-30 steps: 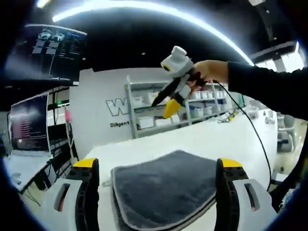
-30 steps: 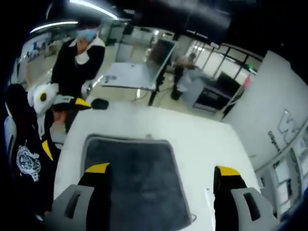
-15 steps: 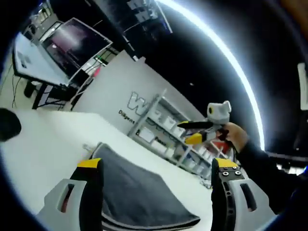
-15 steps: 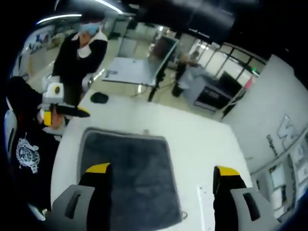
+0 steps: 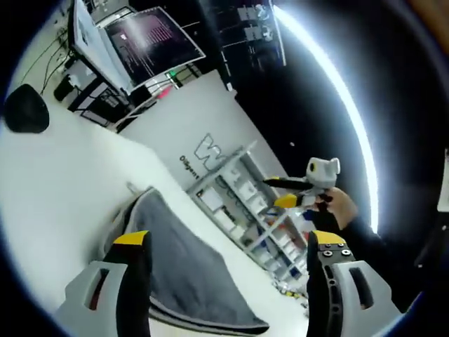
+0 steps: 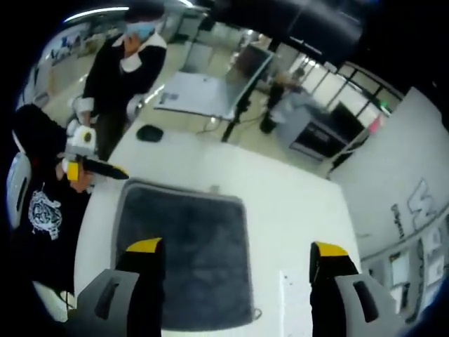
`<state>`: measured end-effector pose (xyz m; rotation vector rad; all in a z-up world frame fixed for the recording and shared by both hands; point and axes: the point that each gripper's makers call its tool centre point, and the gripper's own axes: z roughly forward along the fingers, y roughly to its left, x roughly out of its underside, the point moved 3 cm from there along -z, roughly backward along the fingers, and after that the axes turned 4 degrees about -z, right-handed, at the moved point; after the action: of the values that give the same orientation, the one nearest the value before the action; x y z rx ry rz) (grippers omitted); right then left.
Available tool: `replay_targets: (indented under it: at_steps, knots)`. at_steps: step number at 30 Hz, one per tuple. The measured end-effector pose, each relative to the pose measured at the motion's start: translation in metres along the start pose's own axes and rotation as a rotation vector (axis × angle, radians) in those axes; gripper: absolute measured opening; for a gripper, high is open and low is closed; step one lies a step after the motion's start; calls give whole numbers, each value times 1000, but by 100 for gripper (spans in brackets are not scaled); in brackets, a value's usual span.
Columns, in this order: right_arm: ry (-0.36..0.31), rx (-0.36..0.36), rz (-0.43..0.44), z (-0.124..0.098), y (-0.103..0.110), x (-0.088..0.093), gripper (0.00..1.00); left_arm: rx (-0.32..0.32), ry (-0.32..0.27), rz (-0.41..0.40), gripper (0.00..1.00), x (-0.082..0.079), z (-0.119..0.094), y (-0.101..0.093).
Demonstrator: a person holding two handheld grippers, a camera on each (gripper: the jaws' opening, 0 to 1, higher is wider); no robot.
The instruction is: Open the folded towel by lifting each exposed corner and separating the folded layers until the towel lies flat within the target outline without major curled edges
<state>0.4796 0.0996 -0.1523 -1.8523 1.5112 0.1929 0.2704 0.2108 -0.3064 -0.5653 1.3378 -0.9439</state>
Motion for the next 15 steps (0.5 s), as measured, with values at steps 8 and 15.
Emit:
replay_targets:
  at_steps: [8, 15]
  knots:
    - [26, 6, -28, 8, -14, -7, 81, -34, 33, -2, 94, 21, -7, 3]
    - [32, -16, -69, 17, -9, -22, 81, -55, 61, -26, 98, 28, -13, 10]
